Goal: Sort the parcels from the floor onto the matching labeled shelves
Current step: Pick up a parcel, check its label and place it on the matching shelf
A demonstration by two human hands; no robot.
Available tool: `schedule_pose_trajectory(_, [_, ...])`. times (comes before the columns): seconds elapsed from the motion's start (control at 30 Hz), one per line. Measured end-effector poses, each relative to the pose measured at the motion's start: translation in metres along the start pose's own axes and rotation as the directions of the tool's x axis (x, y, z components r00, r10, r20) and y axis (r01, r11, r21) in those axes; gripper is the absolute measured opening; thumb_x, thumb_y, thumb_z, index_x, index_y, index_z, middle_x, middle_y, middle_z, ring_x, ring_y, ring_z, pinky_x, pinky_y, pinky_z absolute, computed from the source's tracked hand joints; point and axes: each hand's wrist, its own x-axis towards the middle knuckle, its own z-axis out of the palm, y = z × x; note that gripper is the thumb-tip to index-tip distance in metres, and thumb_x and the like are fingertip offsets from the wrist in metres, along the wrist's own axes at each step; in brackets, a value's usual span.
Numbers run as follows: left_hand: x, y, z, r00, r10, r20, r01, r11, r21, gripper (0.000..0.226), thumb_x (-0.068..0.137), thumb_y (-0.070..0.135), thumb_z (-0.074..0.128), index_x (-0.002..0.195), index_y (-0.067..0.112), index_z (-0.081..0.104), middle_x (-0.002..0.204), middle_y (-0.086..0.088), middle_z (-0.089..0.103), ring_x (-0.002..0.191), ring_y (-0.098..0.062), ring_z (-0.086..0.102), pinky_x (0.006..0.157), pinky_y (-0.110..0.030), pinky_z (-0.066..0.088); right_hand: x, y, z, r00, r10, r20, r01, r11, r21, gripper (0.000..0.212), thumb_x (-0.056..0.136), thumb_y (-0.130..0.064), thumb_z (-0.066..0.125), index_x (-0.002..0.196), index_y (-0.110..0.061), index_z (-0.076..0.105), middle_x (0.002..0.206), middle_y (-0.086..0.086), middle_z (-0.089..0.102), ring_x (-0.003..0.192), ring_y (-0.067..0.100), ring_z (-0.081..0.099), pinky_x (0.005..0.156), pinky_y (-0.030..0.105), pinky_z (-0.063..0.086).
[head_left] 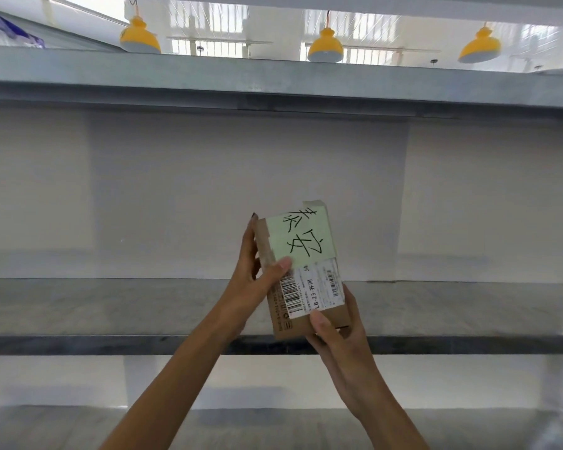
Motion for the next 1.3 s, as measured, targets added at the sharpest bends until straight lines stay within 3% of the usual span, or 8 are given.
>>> schedule_pose_trajectory(0.2, [-0.001,-0.004,0.007,0.991,0.042,-0.124,-0.043,0.999,-0.002,0.069,0.060,0.045,0.080,0.112,0.049,0.035,0.126,0.003,0.052,0.103,-0.004,0.063,0.072,-0.021,0.057,0.012,-0.009,-0.014,0.979,-0.120,-0.165,0.150,0.972,0.182,0.082,0.068,-0.024,0.069,0.141,-0.034,0.033,0.130,0.007,0.058,0.106,0.017,0.067,0.080,0.033,0.059])
schedule_pose_trajectory(0.37, [-0.013,-0.017,0.015,0.971,-0.037,-0.235,0.037,0.999,-0.005,0.076,0.046,0.052,0.081,0.106,0.039,0.036,0.116,0.007,0.056,0.099,0.006,0.060,0.068,-0.010,0.053,0.028,-0.036,-0.018,0.972,-0.192,-0.133,0.196,0.981,0.014,0.090,0.049,-0.053,0.086,0.127,-0.023,0.051,0.121,0.005,0.066,0.110,0.018,0.065,0.078,0.034,0.060])
schedule_pose_trajectory(0.5, [-0.011,-0.015,0.013,0.955,-0.038,-0.295,0.060,0.996,0.067,0.094,0.048,0.057,0.077,0.126,0.022,0.037,0.121,0.007,0.055,0.108,-0.001,0.058,0.095,-0.029,0.051,0.036,-0.043,-0.019,0.966,-0.229,-0.120,0.220,0.972,-0.079,0.075,0.059,-0.053,0.078,0.125,-0.027,0.053,0.120,0.000,0.067,0.112,0.017,0.063,0.083,0.036,0.059])
schedule_pose_trajectory(0.6, [-0.010,-0.011,0.014,0.964,-0.027,-0.263,0.067,0.987,0.146,0.074,0.058,0.062,0.062,0.120,0.026,0.045,0.113,0.016,0.060,0.100,0.011,0.058,0.095,-0.025,0.049,0.040,-0.047,-0.023,0.960,-0.254,-0.116,0.244,0.965,-0.094,0.066,0.066,-0.048,0.068,0.127,-0.027,0.053,0.119,-0.001,0.068,0.111,0.017,0.064,0.081,0.033,0.059])
schedule_pose_trajectory(0.8, [-0.012,-0.015,0.026,0.977,-0.022,-0.213,0.073,0.970,0.231,0.069,0.071,0.056,0.053,0.132,0.023,0.047,0.127,0.009,0.059,0.117,-0.012,0.055,0.104,-0.040,0.046,0.042,-0.055,-0.029,0.957,-0.286,-0.039,0.276,0.946,-0.171,0.055,0.078,-0.049,0.058,0.130,-0.029,0.054,0.121,-0.002,0.067,0.112,0.015,0.064,0.081,0.025,0.057])
schedule_pose_trajectory(1.0, [-0.009,-0.018,0.022,0.980,-0.062,-0.188,0.109,0.961,0.254,0.060,0.075,0.055,0.054,0.125,0.022,0.056,0.124,0.006,0.063,0.110,-0.009,0.058,0.087,-0.017,0.047,0.040,-0.064,-0.041,0.969,-0.248,0.026,0.249,0.960,-0.129,0.046,0.088,-0.037,0.049,0.133,-0.028,0.052,0.125,-0.001,0.065,0.114,0.015,0.062,0.077,0.024,0.056])
schedule_pose_trajectory(1.2, [-0.013,-0.018,0.019,0.970,-0.051,-0.238,0.116,0.956,0.268,0.068,0.067,0.062,0.054,0.120,0.021,0.061,0.113,0.009,0.067,0.101,-0.001,0.060,0.071,-0.009,0.046,0.041,-0.062,-0.049,0.984,-0.173,0.030,0.175,0.980,-0.090,0.056,0.082,-0.030,0.056,0.137,-0.026,0.045,0.129,0.006,0.061,0.119,0.023,0.057,0.092,0.041,0.049])
schedule_pose_trajectory(1.3, [-0.018,-0.019,0.018,0.963,-0.050,-0.266,0.125,0.954,0.273,0.062,0.068,0.061,0.053,0.118,0.025,0.059,0.111,0.013,0.065,0.099,0.002,0.060,0.067,-0.007,0.047,0.039,-0.053,-0.048,0.986,-0.164,-0.001,0.163,0.981,-0.105,0.054,0.083,-0.035,0.057,0.135,-0.028,0.046,0.128,0.003,0.063,0.119,0.021,0.058,0.094,0.037,0.048])
